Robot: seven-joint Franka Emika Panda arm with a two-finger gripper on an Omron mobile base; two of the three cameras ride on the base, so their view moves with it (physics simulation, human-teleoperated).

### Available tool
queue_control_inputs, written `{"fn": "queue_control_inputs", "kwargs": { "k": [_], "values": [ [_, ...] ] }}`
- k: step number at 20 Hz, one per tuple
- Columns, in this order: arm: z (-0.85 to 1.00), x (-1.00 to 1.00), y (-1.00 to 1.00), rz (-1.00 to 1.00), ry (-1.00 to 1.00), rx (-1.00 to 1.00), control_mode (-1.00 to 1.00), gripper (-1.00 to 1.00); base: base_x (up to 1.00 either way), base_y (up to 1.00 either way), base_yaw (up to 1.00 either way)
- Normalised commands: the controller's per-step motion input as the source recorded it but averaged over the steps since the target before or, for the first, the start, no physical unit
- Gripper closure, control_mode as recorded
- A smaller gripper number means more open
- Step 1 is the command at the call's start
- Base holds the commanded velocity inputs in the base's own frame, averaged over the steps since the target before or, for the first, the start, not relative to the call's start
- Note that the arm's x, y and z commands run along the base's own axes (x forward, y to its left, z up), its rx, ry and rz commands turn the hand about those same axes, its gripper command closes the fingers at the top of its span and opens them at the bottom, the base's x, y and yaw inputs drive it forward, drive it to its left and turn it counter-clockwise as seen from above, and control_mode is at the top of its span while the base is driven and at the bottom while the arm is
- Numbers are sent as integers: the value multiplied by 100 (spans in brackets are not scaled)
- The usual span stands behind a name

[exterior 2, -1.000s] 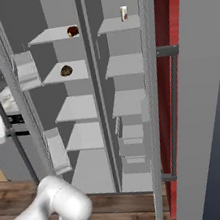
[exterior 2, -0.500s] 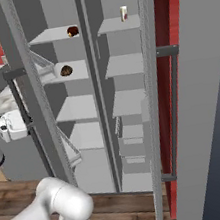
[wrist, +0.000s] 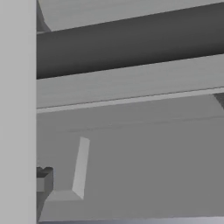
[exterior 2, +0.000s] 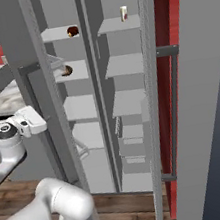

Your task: Pick up the frozen steak from the freezer, place it on any shelf in the fridge, and close the fridge and freezer doors when done.

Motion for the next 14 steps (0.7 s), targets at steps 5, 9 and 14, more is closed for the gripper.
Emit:
{"fn": "queue_control_inputs", "kwargs": {
  "k": [5, 9, 14],
  "values": [
    [0, 30, -44, 12, -5, 0, -100, -100, 0, 0, 0],
    [0, 42, -23, 6, -1, 0, -100, -100, 0, 0, 0],
    [5, 53, -14, 0, 0, 0, -100, -100, 0, 0, 0]
  ]
}}
